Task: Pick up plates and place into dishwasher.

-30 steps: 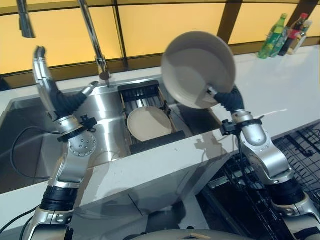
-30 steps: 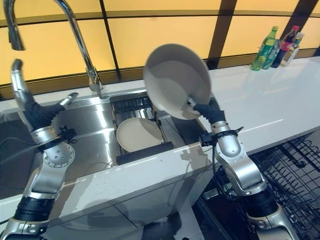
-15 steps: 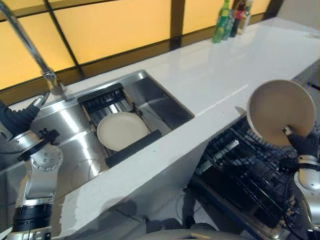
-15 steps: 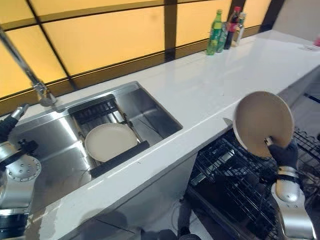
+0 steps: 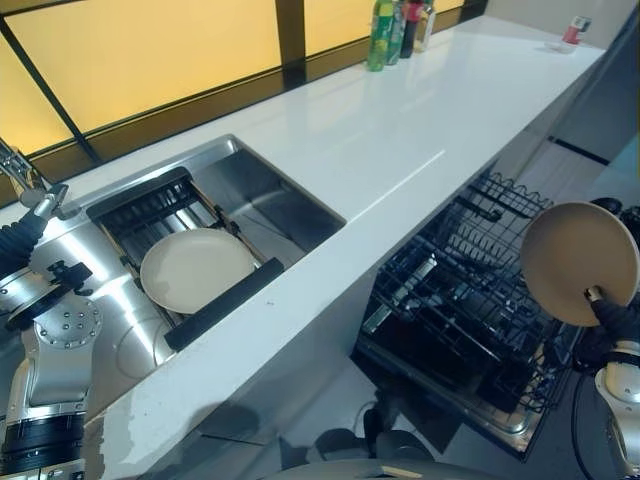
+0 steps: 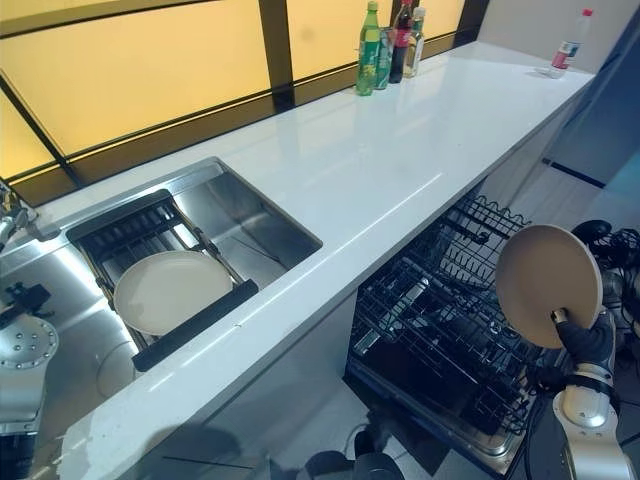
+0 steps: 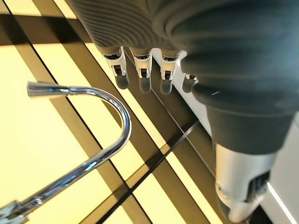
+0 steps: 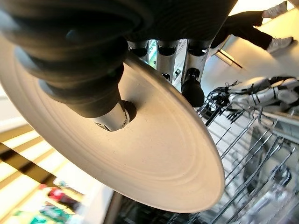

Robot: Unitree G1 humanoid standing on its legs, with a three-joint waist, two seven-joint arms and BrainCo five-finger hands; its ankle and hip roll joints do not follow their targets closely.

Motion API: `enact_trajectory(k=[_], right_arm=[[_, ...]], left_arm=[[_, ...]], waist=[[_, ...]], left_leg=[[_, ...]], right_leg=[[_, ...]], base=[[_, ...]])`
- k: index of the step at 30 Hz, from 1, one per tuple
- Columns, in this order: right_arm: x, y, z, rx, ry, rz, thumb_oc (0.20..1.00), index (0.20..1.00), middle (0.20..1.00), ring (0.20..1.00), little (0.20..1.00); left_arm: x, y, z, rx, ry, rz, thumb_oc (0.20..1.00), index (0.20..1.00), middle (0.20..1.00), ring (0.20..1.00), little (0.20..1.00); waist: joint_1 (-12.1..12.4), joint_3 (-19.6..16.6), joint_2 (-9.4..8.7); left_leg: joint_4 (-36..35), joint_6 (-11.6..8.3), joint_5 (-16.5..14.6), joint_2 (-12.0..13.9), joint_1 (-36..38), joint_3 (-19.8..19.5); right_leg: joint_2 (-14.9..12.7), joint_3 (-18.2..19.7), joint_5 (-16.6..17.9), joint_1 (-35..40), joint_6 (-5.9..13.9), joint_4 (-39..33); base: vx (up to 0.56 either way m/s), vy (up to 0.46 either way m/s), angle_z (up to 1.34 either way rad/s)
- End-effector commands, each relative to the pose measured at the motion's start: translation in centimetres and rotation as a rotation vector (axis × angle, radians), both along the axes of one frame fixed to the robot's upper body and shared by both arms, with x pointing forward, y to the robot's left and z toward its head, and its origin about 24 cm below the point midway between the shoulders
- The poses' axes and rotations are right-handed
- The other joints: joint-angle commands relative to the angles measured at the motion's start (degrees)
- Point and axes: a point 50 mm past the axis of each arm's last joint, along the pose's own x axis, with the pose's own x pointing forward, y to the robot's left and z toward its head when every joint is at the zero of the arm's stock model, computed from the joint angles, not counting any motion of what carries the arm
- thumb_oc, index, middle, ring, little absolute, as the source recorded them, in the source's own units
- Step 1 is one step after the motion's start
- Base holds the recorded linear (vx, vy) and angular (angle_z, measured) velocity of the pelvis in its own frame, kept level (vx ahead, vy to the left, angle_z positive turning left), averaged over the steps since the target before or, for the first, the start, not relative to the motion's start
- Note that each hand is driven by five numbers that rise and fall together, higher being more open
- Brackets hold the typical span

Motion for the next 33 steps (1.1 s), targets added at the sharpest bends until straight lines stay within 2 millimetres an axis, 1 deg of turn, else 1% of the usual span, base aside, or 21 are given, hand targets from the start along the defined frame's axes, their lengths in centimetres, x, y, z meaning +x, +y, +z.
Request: enact_trajectory(k=[1,2,4,6,8,11,16,21,23,27,33], right_arm=[[1.6,-0.4,2.4,-0.185,-0.008,0.045,0.2,0.2,0.2,0.2,0.2],[1.7,-0.5,2.1,-0.182,0.019,0.057,0.2,0.2,0.2,0.2,0.2],[1.7,-1.0,1.6,-0.204,0.077,0.072,0.2,0.2,0.2,0.2,0.2],[1.2,-1.7,1.7,-0.203,0.124,0.102,0.2,0.2,0.2,0.2,0.2],[1.3,-1.9,1.9,-0.205,0.165,0.144,0.2,0.2,0.2,0.2,0.2],[2.3,-1.9,2.7,-0.196,0.176,0.194,0.2,0.2,0.2,0.2,0.2],[3.4,-1.8,3.7,-0.199,0.213,0.28,0.2,0.2,0.2,0.2,0.2],[3.7,-0.9,3.3,-0.228,0.321,0.432,0.2,0.2,0.2,0.2,0.2],[3.8,-0.3,2.8,-0.233,0.367,0.485,0.2,0.2,0.2,0.2,0.2],[4.7,1.0,1.4,-0.237,0.448,0.566,0.2,0.2,0.2,0.2,0.2],[5.9,2.3,0.3,-0.248,0.496,0.636,0.2,0.2,0.2,0.2,0.2]], left_arm=[[-0.4,2.0,2.9,0.115,-0.021,0.093,1.0,1.0,1.0,1.0,1.0],[-0.2,2.0,3.1,0.116,-0.018,0.099,1.0,1.0,1.0,1.0,1.0],[0.0,2.1,2.8,0.115,-0.001,0.102,1.0,1.0,1.0,1.0,1.0],[-0.3,2.1,2.6,0.121,0.014,0.105,1.0,1.0,1.0,1.0,1.0],[-0.6,2.1,2.5,0.114,0.015,0.112,1.0,1.0,1.0,1.0,1.0],[-0.5,2.1,2.7,0.097,0.007,0.113,1.0,1.0,1.0,1.0,1.0],[-0.5,2.1,3.0,0.1,-0.001,0.102,1.0,1.0,1.0,1.0,1.0],[-0.8,2.4,2.8,0.117,0.017,0.103,1.0,1.0,1.0,1.0,1.0],[-0.7,2.3,2.6,0.124,0.023,0.104,1.0,1.0,1.0,1.0,1.0],[0.0,1.8,2.6,0.13,0.008,0.099,1.0,1.0,1.0,1.0,1.0],[1.1,1.0,3.1,0.137,-0.024,0.084,1.0,1.0,1.0,1.0,1.0]], waist=[[0.41,-3.34,-1.66],[0.32,-3.23,-1.44],[0.1,-2.94,-0.89],[-0.05,-2.8,-0.42],[0.07,-2.54,0.02],[0.46,-1.88,0.41],[0.99,-1.64,0.19],[1.29,-2.24,-0.01],[1.25,-2.07,0.1],[1.29,-0.7,1.03],[1.08,1.77,2.07]], left_leg=[[5.27,3.6,-0.67,-2.54,-8.63,-5.41],[5.12,3.23,-0.48,-2.17,-8.68,-5.58],[4.73,2.42,0.04,-1.42,-8.61,-5.92],[3.75,1.81,0.54,-0.89,-8.17,-6.32],[3.28,1.08,1.16,-0.23,-8.62,-6.69],[2.68,0.02,2.46,0.92,-9.9,-7.48],[2.5,-1.3,3.69,2.67,-10.83,-7.9],[2.69,-2.17,4.34,3.83,-10.84,-7.98],[3.17,-2.45,4.54,4.19,-11.25,-8.13],[3.84,-2.62,5.2,4.17,-12.91,-8.64],[4.31,-2.73,5.65,3.52,-14.59,-8.94]], right_leg=[[-4.05,0.25,-7.25,2.6,5.14,6.12],[-3.74,0.13,-7.61,2.66,4.87,6.06],[-3.21,-0.25,-7.97,2.7,4.27,6.08],[-2.8,-0.76,-8.25,3.18,3.77,5.4],[-2.37,-1.22,-8.59,3.08,3.17,5.02],[-1.49,-2.07,-8.9,2.35,2.3,4.84],[-0.51,-3.52,-9.38,2.2,1.32,4.6],[0.31,-3.96,-10.0,2.67,0.74,4.74],[0.58,-3.87,-10.22,2.31,0.51,5.24],[0.75,-3.32,-10.35,0.9,0.17,6.12],[0.27,-2.71,-10.17,-0.44,0.31,6.61]], base=[[0.0,-0.192,-0.09],[0.01,-0.173,-0.05],[0.04,-0.155,-0.02],[0.04,-0.135,0.03],[-0.04,-0.125,0.07],[-0.09,-0.129,0.06],[-0.04,-0.137,0.06],[0.03,-0.101,0.02],[0.0,-0.085,-0.02],[-0.07,-0.042,0.0],[-0.09,-0.016,0.01]])
